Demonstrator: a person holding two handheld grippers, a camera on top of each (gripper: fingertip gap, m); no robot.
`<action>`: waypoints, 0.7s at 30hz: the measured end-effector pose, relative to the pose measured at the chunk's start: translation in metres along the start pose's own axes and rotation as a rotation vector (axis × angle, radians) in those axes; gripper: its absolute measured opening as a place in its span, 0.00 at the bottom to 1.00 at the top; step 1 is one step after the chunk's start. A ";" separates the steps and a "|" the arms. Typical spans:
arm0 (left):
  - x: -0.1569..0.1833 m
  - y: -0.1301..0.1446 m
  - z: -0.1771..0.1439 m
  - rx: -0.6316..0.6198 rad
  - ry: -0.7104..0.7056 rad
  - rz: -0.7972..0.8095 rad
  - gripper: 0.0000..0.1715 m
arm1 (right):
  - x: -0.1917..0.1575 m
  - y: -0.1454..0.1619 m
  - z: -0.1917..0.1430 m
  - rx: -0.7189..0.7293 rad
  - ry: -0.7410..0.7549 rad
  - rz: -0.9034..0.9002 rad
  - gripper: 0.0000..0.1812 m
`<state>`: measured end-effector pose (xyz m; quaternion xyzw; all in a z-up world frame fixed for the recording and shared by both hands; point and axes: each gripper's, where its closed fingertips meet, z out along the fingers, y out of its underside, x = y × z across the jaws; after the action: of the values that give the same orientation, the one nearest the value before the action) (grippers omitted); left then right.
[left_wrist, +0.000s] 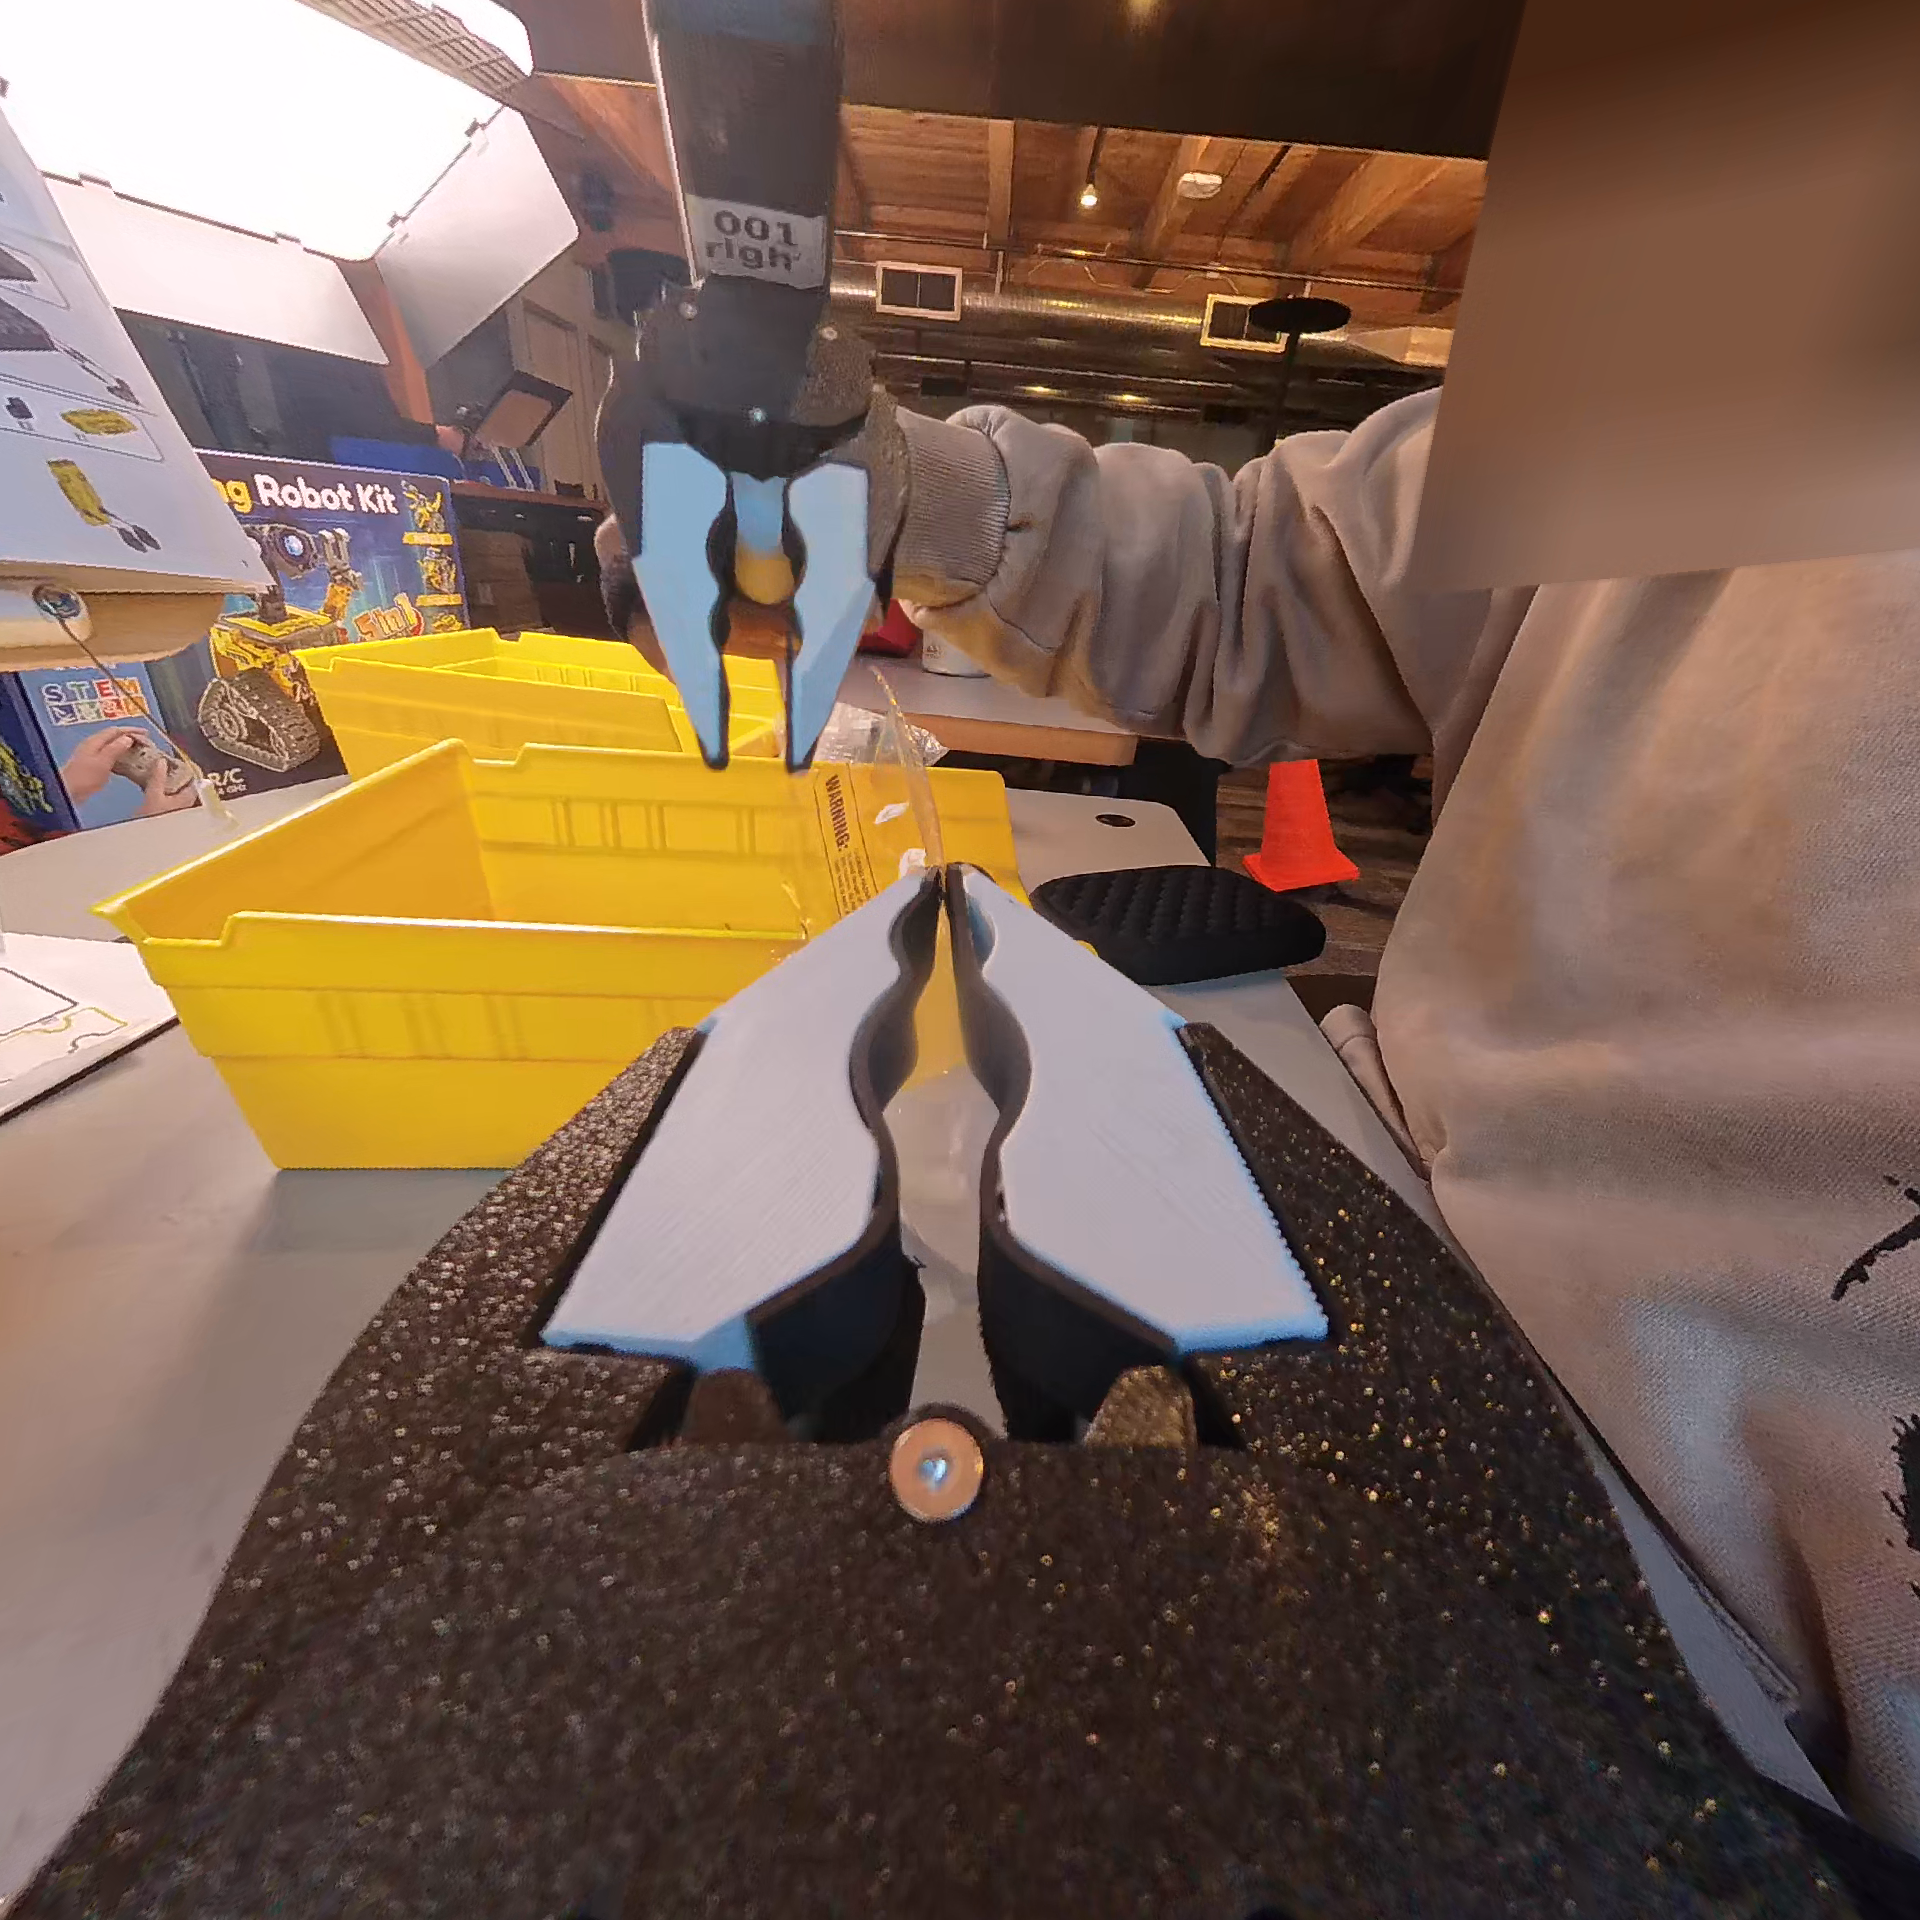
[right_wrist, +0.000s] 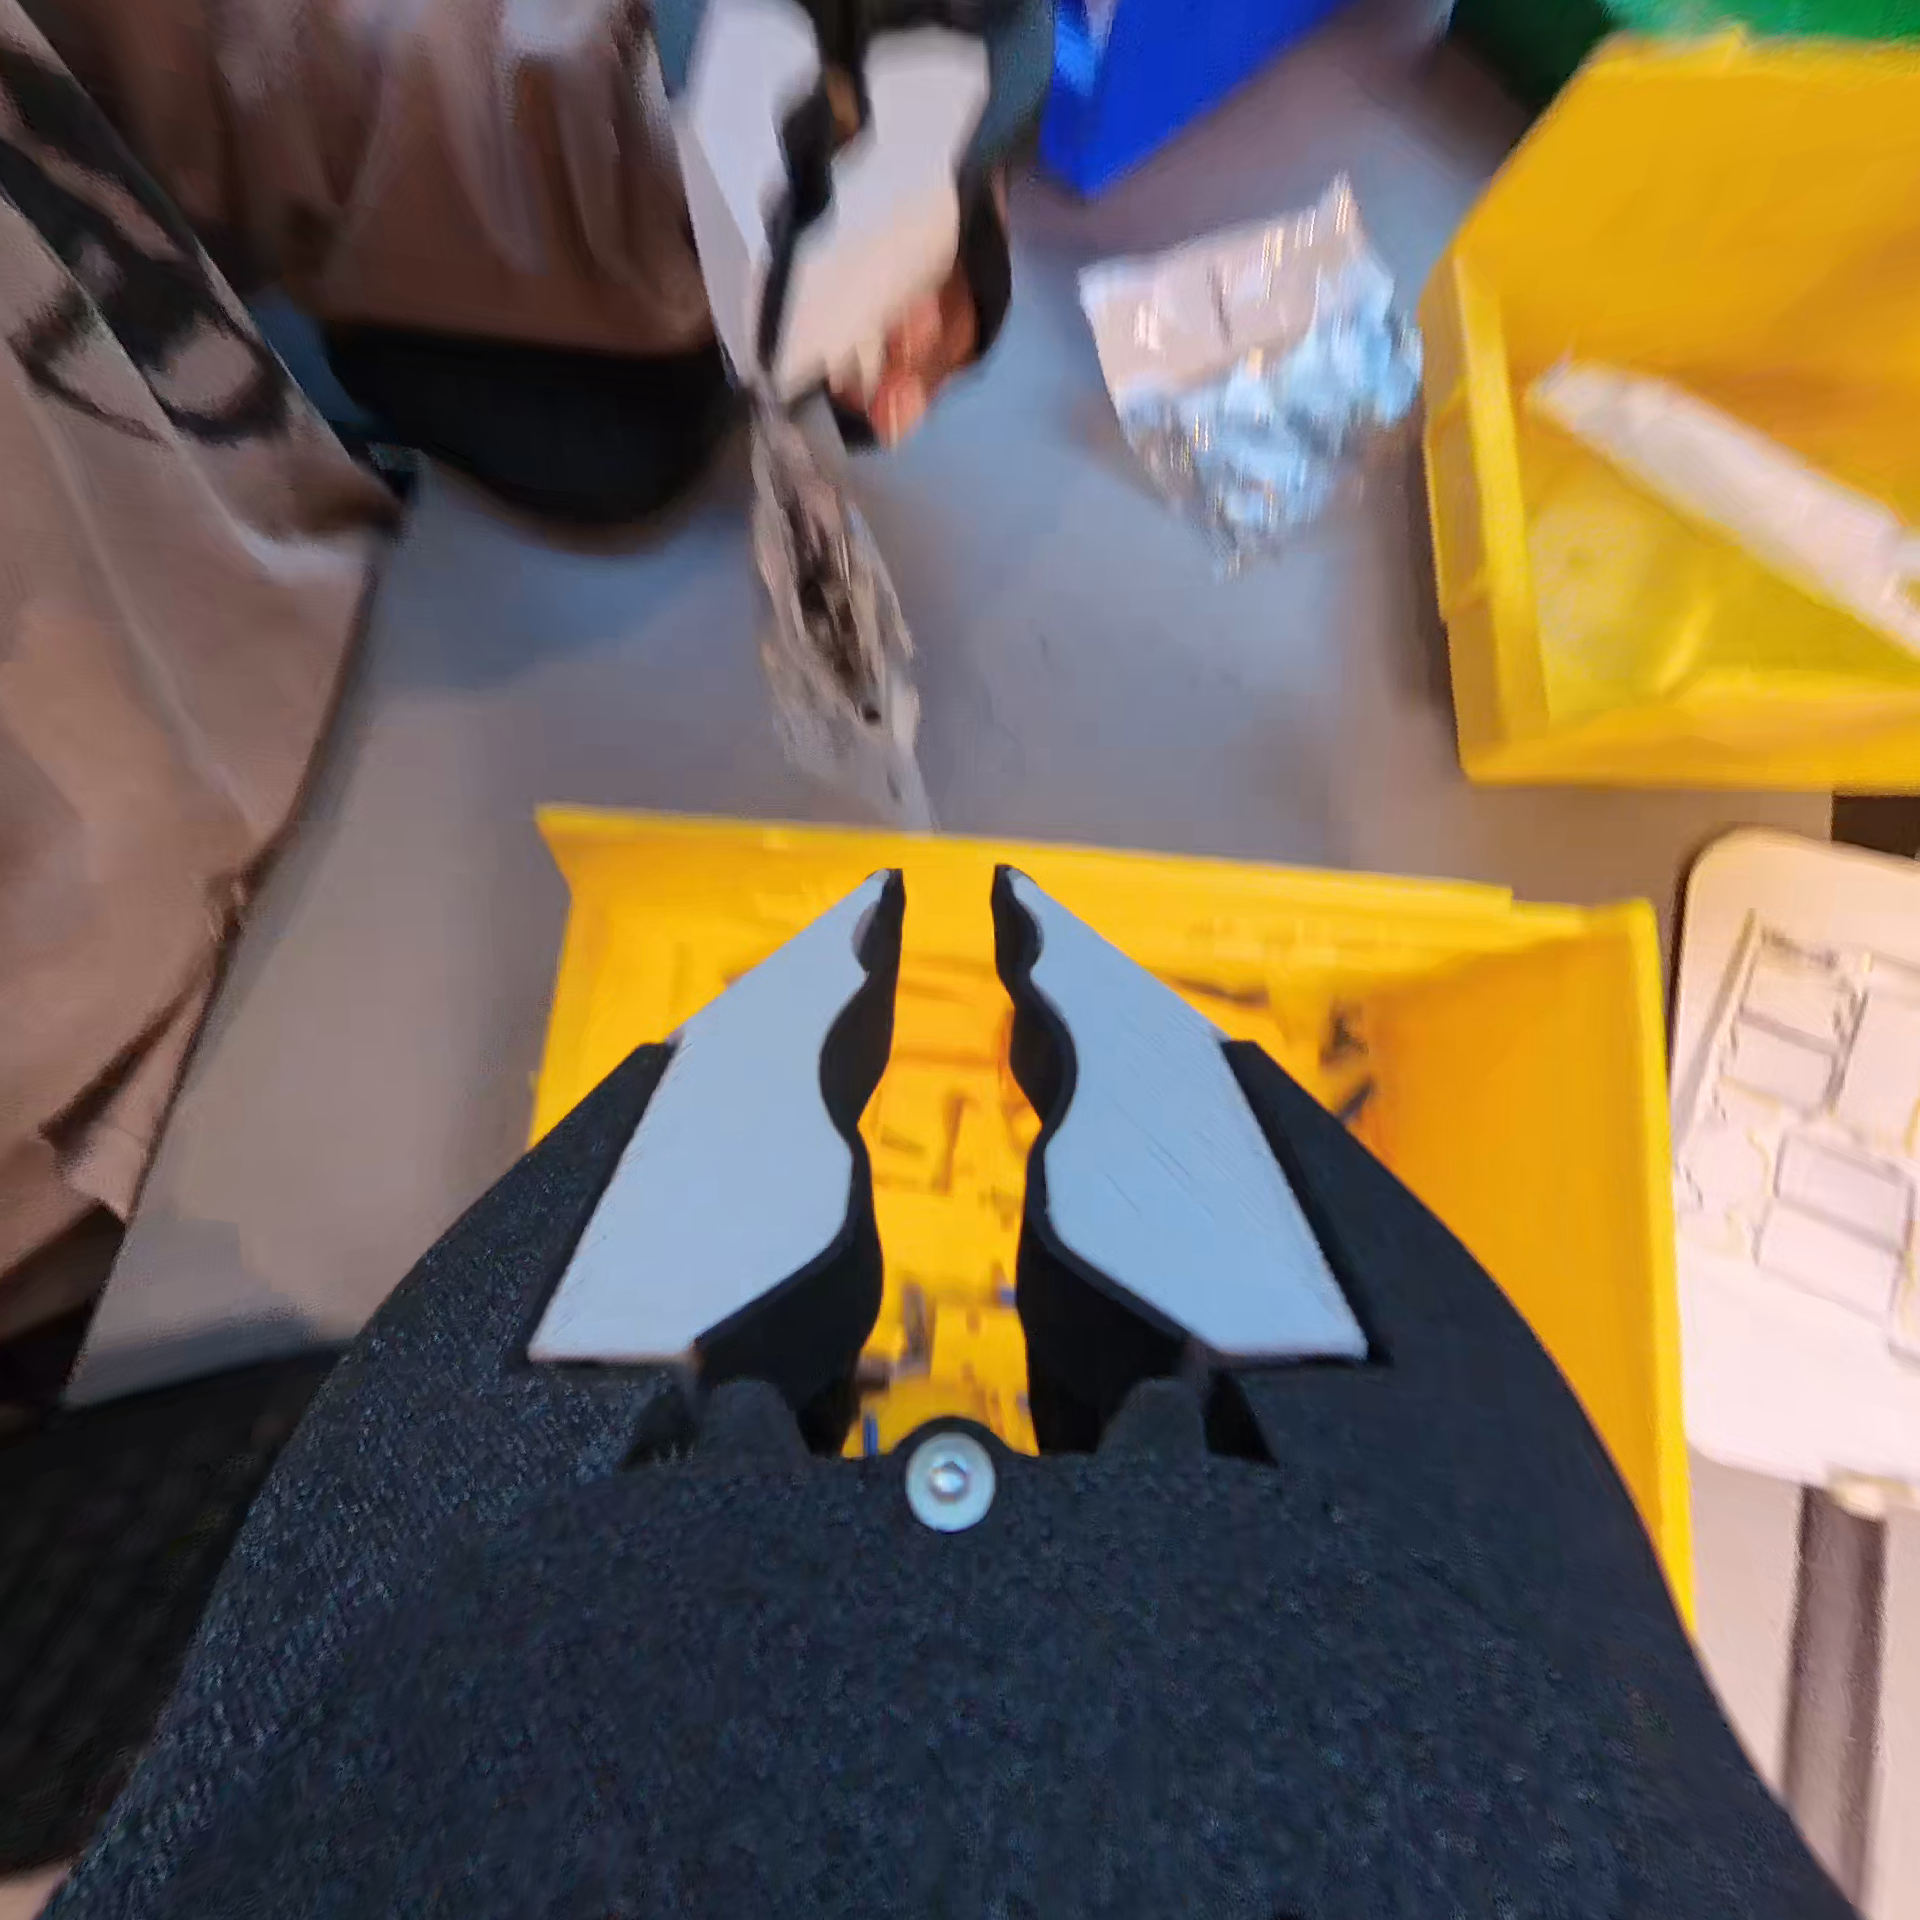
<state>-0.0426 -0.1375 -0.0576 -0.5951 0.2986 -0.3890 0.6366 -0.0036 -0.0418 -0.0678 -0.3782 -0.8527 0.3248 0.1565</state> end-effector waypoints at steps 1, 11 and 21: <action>0.000 0.001 0.000 -0.006 0.003 -0.002 0.00 | 0.003 0.029 -0.001 -0.136 0.018 0.001 0.09; -0.014 0.041 0.007 -0.178 -0.044 -0.048 0.00 | -0.012 0.171 0.017 -0.710 -0.013 0.013 0.08; -0.012 0.039 0.006 -0.167 -0.033 -0.035 0.00 | -0.011 0.184 0.024 -0.775 -0.008 -0.015 0.03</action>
<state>-0.0386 -0.1244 -0.0968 -0.6576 0.3091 -0.3642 0.5826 0.0915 0.0320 -0.2088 -0.4016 -0.9156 -0.0212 0.0010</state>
